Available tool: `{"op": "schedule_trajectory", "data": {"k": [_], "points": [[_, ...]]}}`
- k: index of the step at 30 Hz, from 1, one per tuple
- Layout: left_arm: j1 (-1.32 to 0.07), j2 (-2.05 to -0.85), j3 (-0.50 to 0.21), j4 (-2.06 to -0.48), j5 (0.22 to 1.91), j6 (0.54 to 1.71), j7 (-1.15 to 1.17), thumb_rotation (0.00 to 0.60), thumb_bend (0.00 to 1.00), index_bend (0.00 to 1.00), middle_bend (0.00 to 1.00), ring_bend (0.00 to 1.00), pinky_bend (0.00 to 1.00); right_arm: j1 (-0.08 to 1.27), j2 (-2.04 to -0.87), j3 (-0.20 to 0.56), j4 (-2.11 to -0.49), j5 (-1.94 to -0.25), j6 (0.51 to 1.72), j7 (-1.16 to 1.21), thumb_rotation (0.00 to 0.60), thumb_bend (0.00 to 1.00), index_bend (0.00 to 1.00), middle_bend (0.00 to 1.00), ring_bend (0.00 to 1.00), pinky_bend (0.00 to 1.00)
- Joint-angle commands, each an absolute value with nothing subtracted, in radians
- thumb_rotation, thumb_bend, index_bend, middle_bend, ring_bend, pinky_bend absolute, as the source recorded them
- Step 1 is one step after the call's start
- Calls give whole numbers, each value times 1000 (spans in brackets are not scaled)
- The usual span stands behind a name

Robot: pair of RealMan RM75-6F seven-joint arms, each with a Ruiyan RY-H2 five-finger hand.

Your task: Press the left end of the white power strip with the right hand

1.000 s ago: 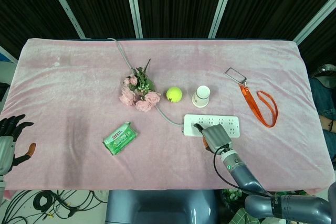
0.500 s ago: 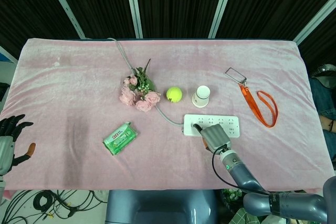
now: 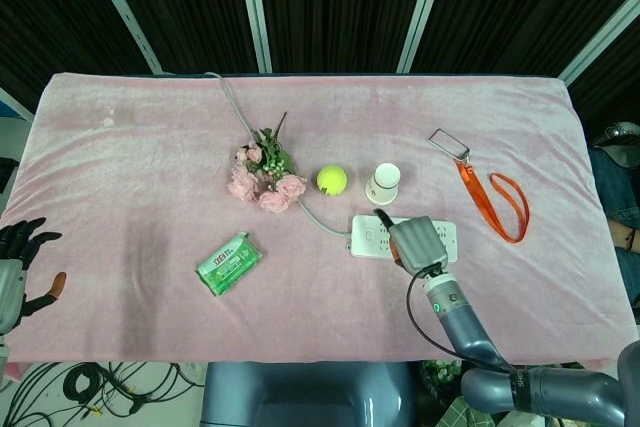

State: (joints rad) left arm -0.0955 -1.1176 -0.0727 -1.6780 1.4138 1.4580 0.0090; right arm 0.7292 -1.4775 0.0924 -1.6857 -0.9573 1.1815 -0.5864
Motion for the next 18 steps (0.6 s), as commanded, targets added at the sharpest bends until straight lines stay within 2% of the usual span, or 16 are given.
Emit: {"op": "schedule_trajectory", "data": {"k": [1,2,4,5,8,9,12,14,18], "points": [[-94,-1117,-72,-1679,1414,1460,8,600,373,257,101,43,77,678,-1430,137,-1726,-1031,1254,-492,600,484,78,716,858,972],[-94,-1116,-72,-1680,1414,1460,7,600,373,257,101,43,77,667,-1403,142,-1750,-1040,1259,-472,600,433,69,626,791,913],[-93,-1116,-72,-1681,1414,1460,7,600,373,257,101,43,76,645,-1337,148,-1804,-1054,1262,-434,600,344,53,456,639,724],[-93,-1116,-71,-1681,1415,1461,8,600,373,257,101,43,76,635,-1307,149,-1827,-1057,1263,-419,600,298,46,361,536,595],[-92,-1117,-70,-1683,1417,1462,12,600,373,257,101,43,77,588,-1172,139,-1909,-1088,1272,-363,600,224,41,194,341,353],[-92,-1118,-69,-1684,1418,1462,13,600,373,257,101,43,77,568,-1120,131,-1929,-1108,1278,-341,600,211,41,160,299,311],[-91,-1119,-70,-1685,1418,1465,17,600,373,257,101,43,77,503,-1012,104,-1950,-1179,1319,-275,600,188,41,101,231,266],[-90,-1120,-72,-1686,1417,1468,19,600,373,257,101,43,77,434,-952,76,-1938,-1251,1381,-202,600,182,41,87,220,250],[-90,-1125,-77,-1689,1412,1473,23,600,373,257,100,43,76,319,-916,21,-1854,-1356,1497,-108,600,177,41,81,219,238]]}}
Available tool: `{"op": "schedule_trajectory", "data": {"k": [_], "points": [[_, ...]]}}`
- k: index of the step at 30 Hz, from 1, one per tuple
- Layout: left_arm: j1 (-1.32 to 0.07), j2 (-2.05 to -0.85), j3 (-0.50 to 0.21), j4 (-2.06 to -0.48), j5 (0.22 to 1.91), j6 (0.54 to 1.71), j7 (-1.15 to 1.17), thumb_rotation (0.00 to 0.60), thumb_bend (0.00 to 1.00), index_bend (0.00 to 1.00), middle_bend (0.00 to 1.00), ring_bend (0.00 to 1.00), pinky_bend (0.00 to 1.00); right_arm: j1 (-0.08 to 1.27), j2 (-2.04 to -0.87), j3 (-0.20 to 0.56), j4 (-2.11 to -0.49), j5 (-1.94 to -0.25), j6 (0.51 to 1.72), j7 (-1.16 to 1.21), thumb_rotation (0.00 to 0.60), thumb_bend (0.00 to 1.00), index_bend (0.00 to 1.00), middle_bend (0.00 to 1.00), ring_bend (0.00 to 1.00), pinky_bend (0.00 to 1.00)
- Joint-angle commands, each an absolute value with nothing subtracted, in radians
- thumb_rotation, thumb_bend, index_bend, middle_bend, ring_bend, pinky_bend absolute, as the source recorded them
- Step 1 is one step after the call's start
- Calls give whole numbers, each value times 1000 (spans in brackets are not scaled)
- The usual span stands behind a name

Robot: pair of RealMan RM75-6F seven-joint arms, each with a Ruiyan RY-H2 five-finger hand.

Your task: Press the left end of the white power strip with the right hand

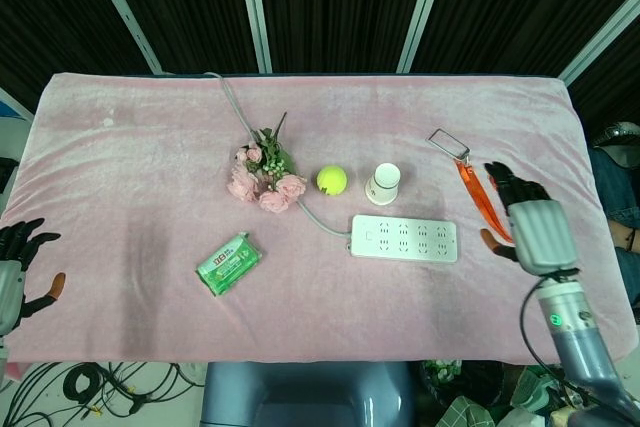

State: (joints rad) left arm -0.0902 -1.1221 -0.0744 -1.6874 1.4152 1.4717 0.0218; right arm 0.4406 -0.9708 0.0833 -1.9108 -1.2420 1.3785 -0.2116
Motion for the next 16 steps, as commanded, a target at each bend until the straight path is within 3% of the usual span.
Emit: {"op": "schedule_trajectory", "data": {"k": [1,10,16], "points": [[-91,-1128,-79,-1691,1411,1475,24,600,373,257,100,43,76,294,-919,8,-1824,-1379,1522,-91,600,178,41,81,219,238],[-87,-1144,-81,-1691,1416,1491,34,600,373,257,100,43,76,140,-1020,-56,-1589,-1453,1628,0,600,178,41,82,220,238],[-83,-1141,-78,-1690,1420,1494,36,600,373,257,100,43,76,110,-1099,-56,-1484,-1452,1604,37,600,178,41,86,223,238]]}}
